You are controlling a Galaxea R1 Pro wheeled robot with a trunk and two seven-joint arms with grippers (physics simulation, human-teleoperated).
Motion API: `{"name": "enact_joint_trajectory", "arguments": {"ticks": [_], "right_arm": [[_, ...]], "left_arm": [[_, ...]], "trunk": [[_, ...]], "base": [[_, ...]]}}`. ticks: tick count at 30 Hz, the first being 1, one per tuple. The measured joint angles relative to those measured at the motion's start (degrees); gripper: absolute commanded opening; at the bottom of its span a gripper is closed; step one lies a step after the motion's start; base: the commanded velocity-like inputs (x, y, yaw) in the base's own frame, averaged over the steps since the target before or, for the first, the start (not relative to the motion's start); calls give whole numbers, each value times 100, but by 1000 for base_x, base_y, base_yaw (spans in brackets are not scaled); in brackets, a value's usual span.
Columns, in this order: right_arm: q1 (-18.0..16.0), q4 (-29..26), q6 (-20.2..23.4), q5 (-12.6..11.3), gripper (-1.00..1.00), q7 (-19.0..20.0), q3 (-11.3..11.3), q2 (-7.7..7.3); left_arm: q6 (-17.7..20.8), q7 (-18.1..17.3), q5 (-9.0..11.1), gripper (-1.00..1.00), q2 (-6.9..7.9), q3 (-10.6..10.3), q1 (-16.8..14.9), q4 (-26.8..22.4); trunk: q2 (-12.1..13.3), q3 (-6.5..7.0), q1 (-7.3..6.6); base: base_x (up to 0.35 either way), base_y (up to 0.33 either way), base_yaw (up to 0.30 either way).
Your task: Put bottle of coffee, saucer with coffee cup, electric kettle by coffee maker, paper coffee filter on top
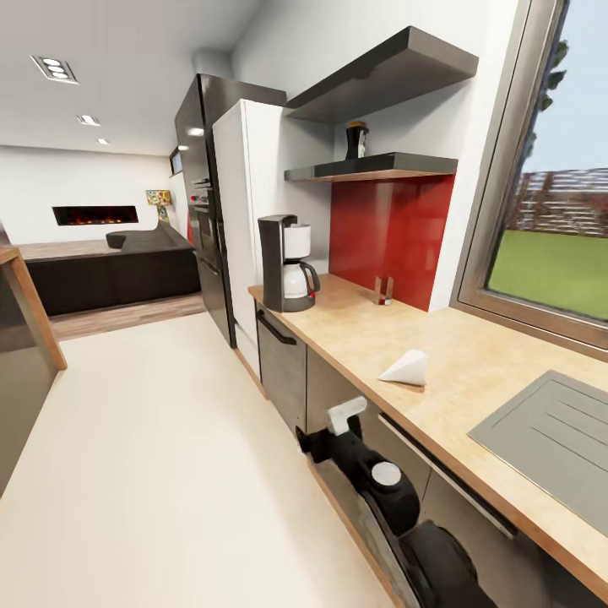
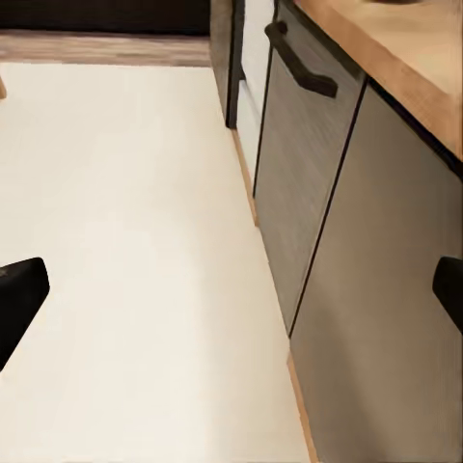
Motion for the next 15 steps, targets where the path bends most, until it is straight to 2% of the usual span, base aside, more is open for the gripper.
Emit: {"name": "enact_joint_trajectory", "arguments": {"ticks": [4,5,8,13,15], "right_arm": [[-683,-19,824,-3,100,0,-2,15],[-1115,-27,1170,6,100,0,-23,16],[-1448,-31,1336,0,100,0,-113,3],[-1848,-32,1826,4,100,-3,-679,-59],[-1945,-34,1929,4,100,-1,-875,-186]], "left_arm": [[0,-1,0,100,0,-5,0,0],[0,-1,0,100,0,-7,0,0],[0,-1,0,100,0,-7,0,-1],[0,-2,0,100,0,-14,0,-1],[0,-2,0,100,0,-15,0,-1]], "trunk": [[0,-1,0],[0,0,0],[0,-1,0],[0,-1,0],[0,-1,0]], "base": [[0,0,0],[0,0,0],[0,0,0],[0,0,0],[0,0,0]]}}
